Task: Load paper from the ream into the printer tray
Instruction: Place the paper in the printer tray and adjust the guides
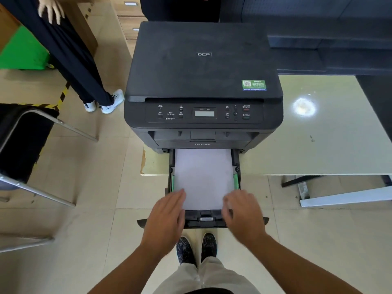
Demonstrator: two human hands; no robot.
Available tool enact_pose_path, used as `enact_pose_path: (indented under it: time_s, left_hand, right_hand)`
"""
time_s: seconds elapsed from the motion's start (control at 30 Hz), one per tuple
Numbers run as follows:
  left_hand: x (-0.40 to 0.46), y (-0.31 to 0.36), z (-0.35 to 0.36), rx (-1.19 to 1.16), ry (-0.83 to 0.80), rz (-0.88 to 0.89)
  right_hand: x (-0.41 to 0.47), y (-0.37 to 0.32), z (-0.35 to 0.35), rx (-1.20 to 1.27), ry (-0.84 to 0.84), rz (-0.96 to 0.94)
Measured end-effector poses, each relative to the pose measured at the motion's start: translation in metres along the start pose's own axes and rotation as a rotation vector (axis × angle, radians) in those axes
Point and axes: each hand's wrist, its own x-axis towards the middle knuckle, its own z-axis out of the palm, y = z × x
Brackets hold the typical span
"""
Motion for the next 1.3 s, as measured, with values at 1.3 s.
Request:
enact_pose_path:
  time_s: [1.3]
  left_hand:
    - [0.058,0.008,0.004,0.036,-0.061,-0.123]
  right_hand:
    - [0.053,-0.020,-0.001,-0.162,-0.356,0.107]
